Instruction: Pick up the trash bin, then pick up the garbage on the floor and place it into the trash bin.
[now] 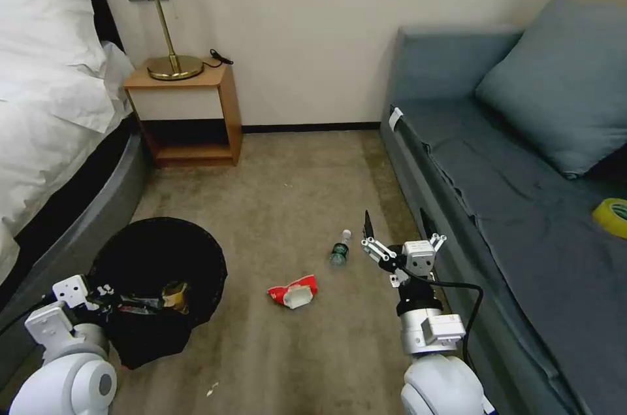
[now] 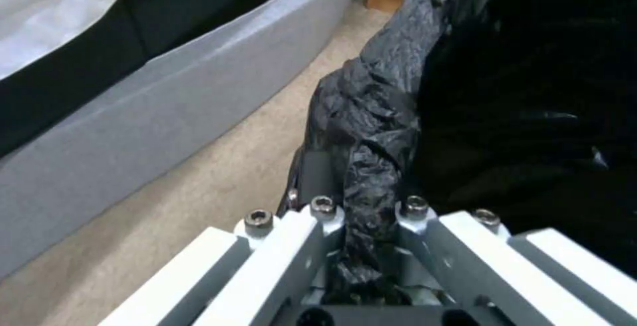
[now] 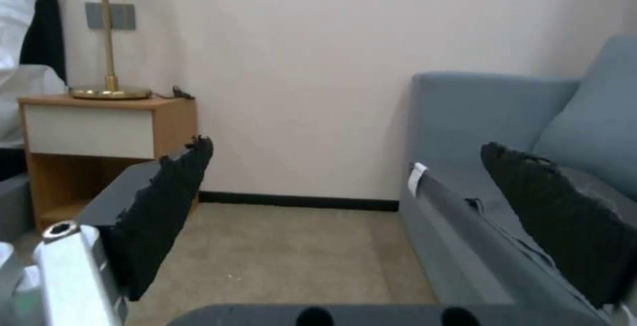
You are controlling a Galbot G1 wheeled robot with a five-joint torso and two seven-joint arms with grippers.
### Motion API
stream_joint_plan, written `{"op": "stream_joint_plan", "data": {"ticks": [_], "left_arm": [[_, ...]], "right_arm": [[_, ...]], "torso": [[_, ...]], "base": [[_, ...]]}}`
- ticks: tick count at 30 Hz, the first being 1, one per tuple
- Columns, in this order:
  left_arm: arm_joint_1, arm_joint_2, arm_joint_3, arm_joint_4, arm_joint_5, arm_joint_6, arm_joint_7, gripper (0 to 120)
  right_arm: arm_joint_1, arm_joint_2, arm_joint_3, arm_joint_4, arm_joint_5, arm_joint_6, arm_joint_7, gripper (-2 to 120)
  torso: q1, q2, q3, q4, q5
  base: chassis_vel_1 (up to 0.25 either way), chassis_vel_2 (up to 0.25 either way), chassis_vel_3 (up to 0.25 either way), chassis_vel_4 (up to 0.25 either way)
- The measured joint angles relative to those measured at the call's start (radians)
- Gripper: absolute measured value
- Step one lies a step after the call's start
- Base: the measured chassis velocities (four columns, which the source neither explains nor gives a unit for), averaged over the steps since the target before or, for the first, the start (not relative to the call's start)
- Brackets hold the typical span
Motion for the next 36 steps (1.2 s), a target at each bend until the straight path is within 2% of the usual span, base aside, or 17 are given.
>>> {"op": "stream_joint_plan", "data": {"ticks": [17,22,23,25,26,27,28,33,36], "left_arm": [[0.004,-0.015,-0.003,-0.001,0.002,-0.003,0.000,2],[0.008,-0.018,-0.009,0.000,0.008,-0.007,-0.001,2],[0.008,-0.018,-0.009,0.000,0.008,-0.007,-0.001,2],[0.012,-0.021,-0.009,-0.003,0.012,-0.009,-0.001,2],[0.012,-0.021,-0.009,-0.003,0.012,-0.009,-0.001,2],[0.013,-0.023,-0.009,-0.003,0.017,-0.012,-0.001,2],[0.017,-0.030,-0.009,-0.003,0.024,-0.019,-0.001,2],[0.019,-0.036,-0.010,-0.005,0.027,-0.022,-0.001,2],[0.019,-0.036,-0.011,-0.005,0.027,-0.023,-0.001,2]], "right_arm": [[0.125,-0.069,-0.082,-0.089,0.086,0.030,-0.030,100],[0.360,-0.223,-0.207,-0.232,0.218,0.127,-0.226,100],[0.360,-0.223,-0.207,-0.232,0.218,0.127,-0.226,100],[0.501,-0.279,-0.324,-0.308,0.293,0.142,-0.308,100],[0.501,-0.279,-0.324,-0.308,0.293,0.142,-0.308,100],[0.597,-0.305,-0.412,-0.349,0.350,0.144,-0.347,100],[0.778,-0.328,-0.593,-0.434,0.440,0.144,-0.402,100],[0.922,-0.324,-0.813,-0.514,0.524,0.097,-0.426,100],[0.958,-0.319,-0.870,-0.528,0.552,0.064,-0.428,100]], "torso": [[0.000,0.000,0.000,0.0000,0.0001],[0.000,0.000,0.000,0.0001,0.0000],[0.000,0.000,0.000,0.0001,0.0000],[0.000,0.000,0.000,0.0003,0.0003],[0.000,0.000,0.000,0.0003,0.0003],[0.000,0.000,0.000,0.0002,0.0002],[0.000,0.000,0.000,0.0008,-0.0002],[0.000,0.000,0.000,0.0002,0.0001],[0.000,0.000,0.000,0.0002,0.0000]], "base": [[-0.063,0.075,0.078,-0.069],[0.000,0.000,0.000,0.000],[0.000,0.000,0.000,0.000],[0.000,0.000,0.000,0.000],[0.000,0.000,0.000,0.000],[0.000,0.000,0.000,0.000],[0.000,0.000,0.000,0.000],[0.000,0.000,0.000,0.000],[0.000,0.000,0.000,0.000]]}}
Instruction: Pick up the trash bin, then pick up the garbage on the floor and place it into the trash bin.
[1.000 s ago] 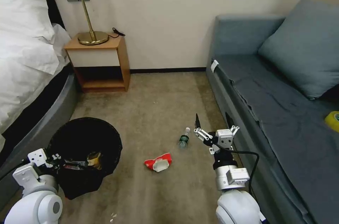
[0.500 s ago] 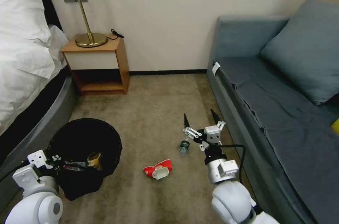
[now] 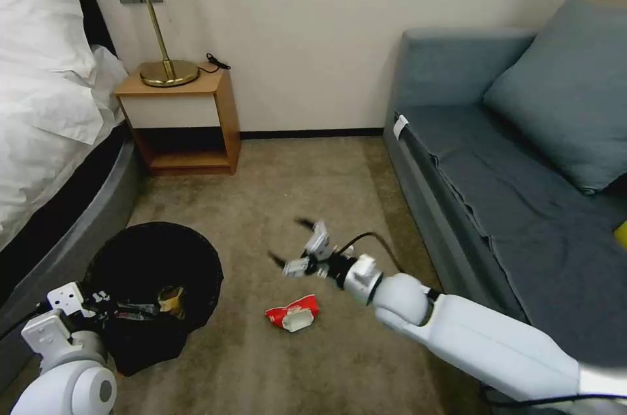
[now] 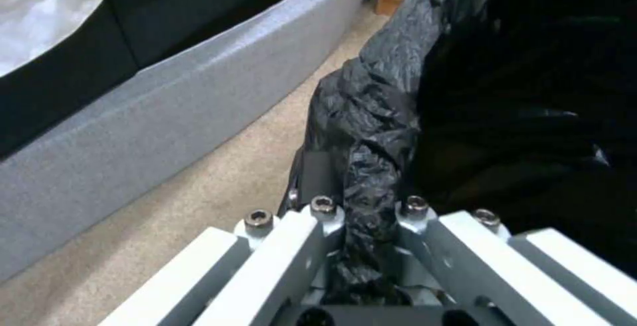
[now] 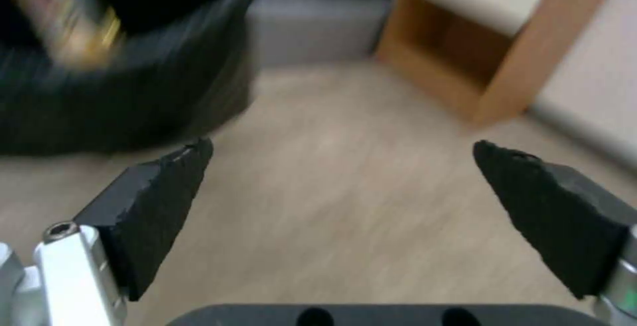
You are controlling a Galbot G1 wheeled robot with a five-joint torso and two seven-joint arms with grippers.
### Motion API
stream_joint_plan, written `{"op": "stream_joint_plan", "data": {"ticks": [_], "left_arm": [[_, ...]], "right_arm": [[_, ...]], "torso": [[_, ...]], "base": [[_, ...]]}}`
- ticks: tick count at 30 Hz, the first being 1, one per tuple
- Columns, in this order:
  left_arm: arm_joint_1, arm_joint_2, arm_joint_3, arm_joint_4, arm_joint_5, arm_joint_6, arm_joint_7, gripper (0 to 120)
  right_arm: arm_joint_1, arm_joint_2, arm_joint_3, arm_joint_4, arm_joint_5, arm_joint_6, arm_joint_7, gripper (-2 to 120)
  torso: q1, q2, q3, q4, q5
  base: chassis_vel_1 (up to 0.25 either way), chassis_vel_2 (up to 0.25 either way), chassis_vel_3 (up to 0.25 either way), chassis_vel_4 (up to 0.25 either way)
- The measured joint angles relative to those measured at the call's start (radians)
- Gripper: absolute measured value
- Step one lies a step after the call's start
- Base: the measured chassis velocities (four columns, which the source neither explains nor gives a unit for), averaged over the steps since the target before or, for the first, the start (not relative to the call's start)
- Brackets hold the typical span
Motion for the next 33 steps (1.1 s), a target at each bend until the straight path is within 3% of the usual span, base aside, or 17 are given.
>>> {"op": "stream_joint_plan", "data": {"ticks": [5,13,21,33], "left_arm": [[0.000,-0.001,-0.007,0.001,0.000,-0.002,0.001,2],[0.000,-0.005,-0.002,0.004,0.008,-0.005,0.001,2],[0.003,-0.007,-0.004,0.007,0.008,-0.011,0.002,2],[0.013,-0.012,-0.009,0.005,0.007,-0.024,0.002,2]], "right_arm": [[0.210,0.032,-0.286,-0.085,0.135,-0.171,-0.084,100],[0.320,0.092,-0.432,-0.193,0.186,-0.253,-0.173,100],[0.323,0.173,-0.541,-0.319,0.165,-0.211,-0.172,96],[0.277,0.313,-0.559,-0.566,0.105,-0.131,-0.164,88]], "torso": [[0.000,0.000,0.000,0.0000,-0.0002],[0.000,0.000,0.000,0.0000,-0.0001],[0.000,0.000,0.000,-0.0001,-0.0001],[0.000,0.000,0.000,0.0000,-0.0001]], "base": [[0.000,0.000,0.000,0.000],[0.000,0.000,0.000,0.000],[0.000,0.000,0.000,0.000],[0.000,0.000,0.000,0.000]]}}
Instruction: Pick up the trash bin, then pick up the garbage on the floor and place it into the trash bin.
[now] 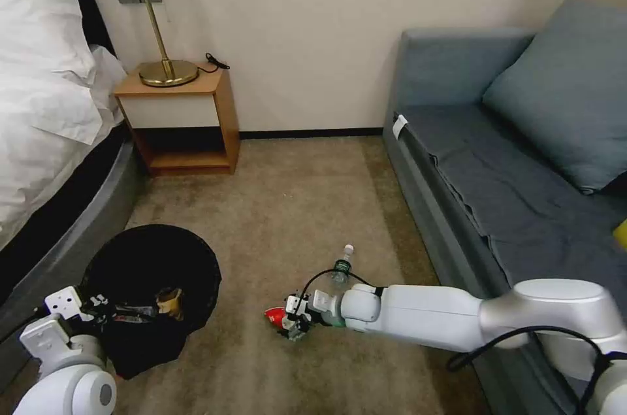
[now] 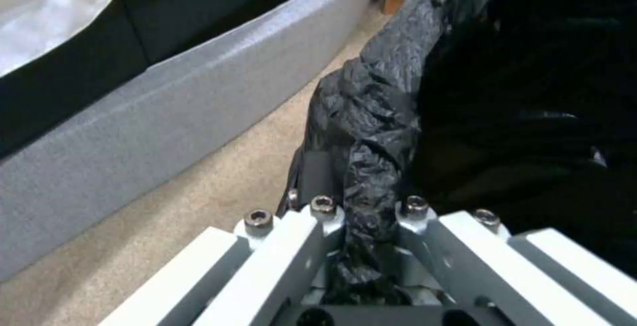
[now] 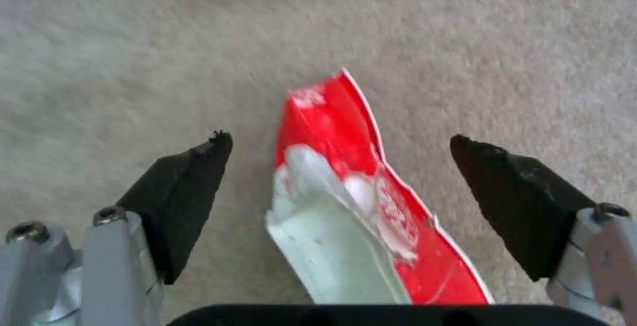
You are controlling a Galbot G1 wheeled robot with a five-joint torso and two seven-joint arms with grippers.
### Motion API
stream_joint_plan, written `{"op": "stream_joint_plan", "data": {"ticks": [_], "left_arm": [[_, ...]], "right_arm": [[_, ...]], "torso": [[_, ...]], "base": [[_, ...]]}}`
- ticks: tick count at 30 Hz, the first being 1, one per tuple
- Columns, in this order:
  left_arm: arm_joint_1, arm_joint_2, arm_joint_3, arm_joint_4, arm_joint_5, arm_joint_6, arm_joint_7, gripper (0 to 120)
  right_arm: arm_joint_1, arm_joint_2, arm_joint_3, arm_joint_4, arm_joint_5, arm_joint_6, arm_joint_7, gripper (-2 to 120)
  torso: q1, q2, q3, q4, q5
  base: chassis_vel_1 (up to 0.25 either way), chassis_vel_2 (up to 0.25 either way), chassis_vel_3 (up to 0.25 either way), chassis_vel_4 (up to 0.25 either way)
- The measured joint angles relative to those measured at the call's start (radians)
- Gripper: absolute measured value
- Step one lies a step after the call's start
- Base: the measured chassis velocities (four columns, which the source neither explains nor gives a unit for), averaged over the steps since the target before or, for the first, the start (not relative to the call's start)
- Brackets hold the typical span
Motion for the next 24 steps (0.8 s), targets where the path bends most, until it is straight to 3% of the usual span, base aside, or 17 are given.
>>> {"op": "stream_joint_plan", "data": {"ticks": [17,24], "left_arm": [[-0.004,0.000,0.007,0.008,0.004,-0.006,0.001,2],[-0.003,0.002,0.004,0.010,0.005,-0.008,0.001,2]], "right_arm": [[-0.039,0.050,0.002,-0.149,-0.053,0.056,-0.028,70],[-0.051,0.061,0.010,-0.194,-0.075,0.086,-0.044,49]], "torso": [[0.000,0.000,0.000,0.0000,0.0000],[0.000,0.000,0.000,0.0000,0.0000]], "base": [[0.000,0.000,0.000,0.000],[0.000,0.000,0.000,0.000]]}}
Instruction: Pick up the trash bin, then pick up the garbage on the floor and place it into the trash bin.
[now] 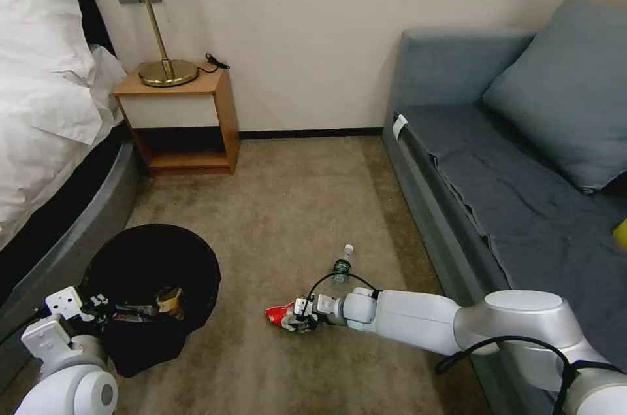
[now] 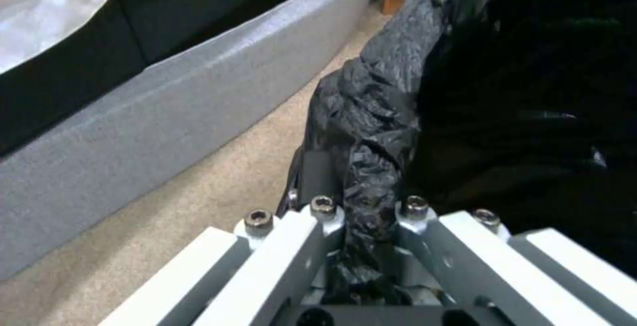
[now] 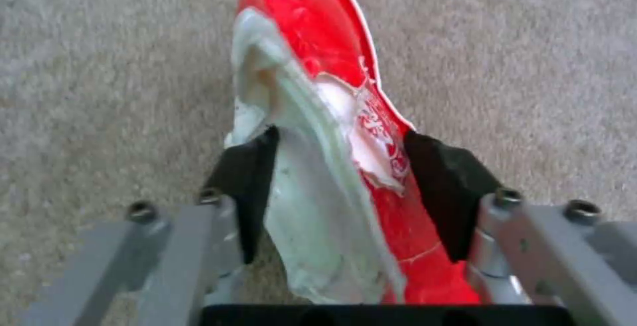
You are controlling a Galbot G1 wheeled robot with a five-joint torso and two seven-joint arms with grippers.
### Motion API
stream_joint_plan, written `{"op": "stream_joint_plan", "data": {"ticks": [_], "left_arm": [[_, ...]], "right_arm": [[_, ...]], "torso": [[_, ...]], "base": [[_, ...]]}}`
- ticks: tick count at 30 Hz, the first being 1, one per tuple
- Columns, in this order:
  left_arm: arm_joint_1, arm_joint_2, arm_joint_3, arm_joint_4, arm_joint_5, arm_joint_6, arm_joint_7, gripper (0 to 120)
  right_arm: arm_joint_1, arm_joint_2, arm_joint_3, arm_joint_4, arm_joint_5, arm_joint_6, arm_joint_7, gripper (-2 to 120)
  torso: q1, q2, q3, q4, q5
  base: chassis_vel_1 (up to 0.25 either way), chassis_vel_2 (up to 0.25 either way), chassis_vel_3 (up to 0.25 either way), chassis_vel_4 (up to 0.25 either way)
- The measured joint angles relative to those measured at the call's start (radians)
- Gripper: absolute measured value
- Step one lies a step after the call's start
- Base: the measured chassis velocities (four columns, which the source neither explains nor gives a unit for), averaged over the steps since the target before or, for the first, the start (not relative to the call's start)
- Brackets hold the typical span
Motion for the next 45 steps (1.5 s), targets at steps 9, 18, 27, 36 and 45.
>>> {"op": "stream_joint_plan", "data": {"ticks": [9,18,27,36,45], "left_arm": [[-0.003,0.001,0.005,0.004,0.002,0.000,0.000,2],[-0.005,0.001,0.010,0.009,0.005,0.000,0.001,2],[-0.005,0.004,0.041,-0.002,0.024,0.005,0.000,2],[0.001,0.002,0.081,-0.002,0.040,0.008,-0.002,2],[-0.002,-0.007,0.103,-0.007,0.045,0.011,-0.006,2]], "right_arm": [[-0.006,-0.019,0.009,0.019,-0.005,0.017,0.000,17],[0.006,-0.071,0.026,0.090,0.008,0.021,0.033,0],[0.060,-0.304,0.275,0.424,0.015,0.021,0.109,0],[0.083,-0.334,0.519,0.791,0.153,-0.064,0.213,0],[0.115,-0.142,0.373,0.961,0.326,-0.130,0.423,0]], "torso": [[0.000,0.000,0.000,0.0000,0.0001],[0.000,0.000,0.000,0.0001,0.0001],[0.000,0.000,0.000,-0.0003,0.0002],[0.000,0.000,0.000,-0.0002,-0.0001],[0.000,0.000,0.000,0.0000,-0.0002]], "base": [[0.000,0.000,0.000,0.000],[0.000,0.000,0.000,0.000],[0.000,0.000,0.000,0.000],[0.000,0.000,0.000,0.000],[0.000,0.000,0.000,0.000]]}}
